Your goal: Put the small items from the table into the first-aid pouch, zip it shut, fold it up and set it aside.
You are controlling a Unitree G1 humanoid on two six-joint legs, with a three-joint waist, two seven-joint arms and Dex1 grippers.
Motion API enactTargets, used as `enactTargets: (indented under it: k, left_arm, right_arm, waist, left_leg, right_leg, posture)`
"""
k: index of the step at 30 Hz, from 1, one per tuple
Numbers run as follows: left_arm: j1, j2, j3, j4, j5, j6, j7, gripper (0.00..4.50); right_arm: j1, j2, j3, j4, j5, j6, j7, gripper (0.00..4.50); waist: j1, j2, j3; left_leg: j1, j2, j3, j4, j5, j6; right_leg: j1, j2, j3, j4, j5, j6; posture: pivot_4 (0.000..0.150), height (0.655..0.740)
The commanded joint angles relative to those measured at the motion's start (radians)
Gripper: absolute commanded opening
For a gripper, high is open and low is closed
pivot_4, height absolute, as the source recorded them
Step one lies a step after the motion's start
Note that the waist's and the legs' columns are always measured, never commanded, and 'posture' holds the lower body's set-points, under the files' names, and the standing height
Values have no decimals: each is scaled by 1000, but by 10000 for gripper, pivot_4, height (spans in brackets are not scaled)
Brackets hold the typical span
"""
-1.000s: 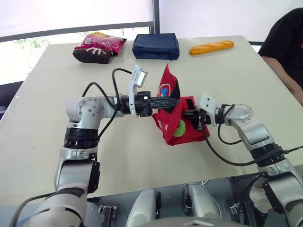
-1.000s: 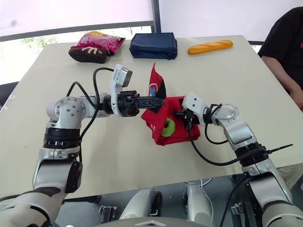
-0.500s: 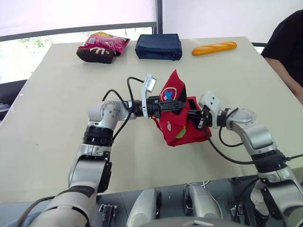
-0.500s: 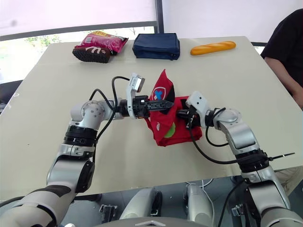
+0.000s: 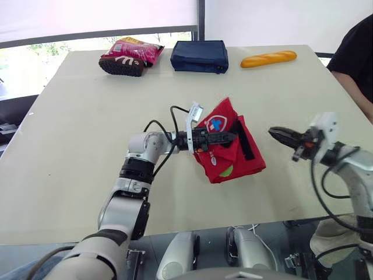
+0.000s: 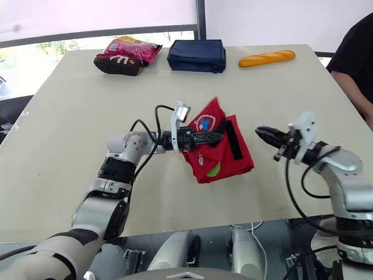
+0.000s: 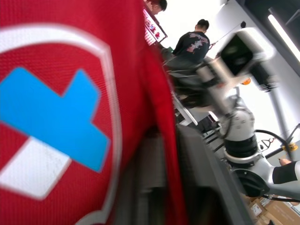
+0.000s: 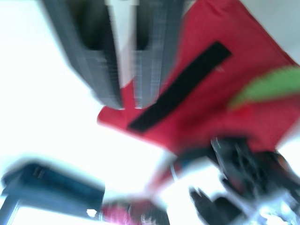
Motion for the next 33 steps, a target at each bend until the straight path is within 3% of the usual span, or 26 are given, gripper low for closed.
enactTargets:
  k: [1, 4, 6, 13, 20, 24, 25, 30, 33]
  left_arm:
    - [2, -20, 11, 17, 22, -38, 6, 24814]
    - [-1, -34, 13, 49, 31, -51, 0, 37693]
    - [-1, -39, 5, 62, 34, -53, -22, 43734]
    - [16, -58, -24, 74, 46, -62, -101, 44575]
    - [58, -52, -47, 31, 45, -82, -196, 44575]
    - [71, -50, -65, 28, 64, -118, -224, 45000]
    - [73, -49, -70, 27, 68, -123, -229, 45000]
    - [79, -50, -82, 16, 81, -136, -245, 45000]
    - [80, -46, -78, 14, 84, -143, -247, 45000]
  right_arm:
    - [99, -56, -143, -185, 133, 79, -18, 24273]
    - [160, -99, -207, -260, 185, 125, -36, 37978]
    - [180, -124, -238, -289, 214, 148, -51, 44747]
    - [201, -162, -250, -312, 237, 173, -102, 44991]
    - [99, -157, -133, -227, 184, 131, -134, 44991]
    - [-34, -146, -2, -113, 119, 83, -105, 30478]
    - [-72, -137, 35, -84, 100, 72, -100, 30478]
    - [-228, -65, 230, 64, 0, 11, -45, 4400]
    - [-252, -9, 324, 147, -55, -26, -17, 1382]
  waist:
    - [0, 0, 0]
    - [0, 1, -1]
    - [0, 1, -1]
    - [4, 1, -1]
    - [1, 1, -1]
    - [-1, 1, -1]
    - [-1, 1, -1]
    - [3, 1, -1]
    - [0, 1, -1]
  left_leg:
    - [0, 0, 0, 0, 0, 0]
    - [0, 1, 1, 0, -2, 3]
    - [2, 1, 1, 1, -2, 4]
    - [2, 0, 0, 1, -2, 4]
    - [2, 1, 0, 1, -2, 3]
    - [2, 1, 0, 1, -1, 2]
    - [2, 1, 1, 1, -1, 2]
    - [0, 1, 0, 1, 0, 1]
    - [0, 1, 1, 1, -1, 1]
  right_leg:
    - [0, 0, 0, 0, 0, 0]
    - [1, 0, 0, -1, 0, 0]
    - [3, 0, 0, -1, 0, 0]
    - [4, 1, 0, -2, 0, 1]
    - [4, 1, 0, -3, 0, 1]
    - [4, 1, 0, -4, 0, 0]
    - [4, 2, 0, -5, 0, 0]
    - [4, 3, 0, -5, 0, 0]
    - [4, 2, 0, -6, 0, 0]
  posture:
    - [1500, 7397]
    - [1500, 7397]
    - [1500, 7397]
    - [1500, 7397]
    - [1500, 7397]
    - [1500, 7397]
    - [1500, 7397]
    - [1500, 7397]
    - [1500, 7397]
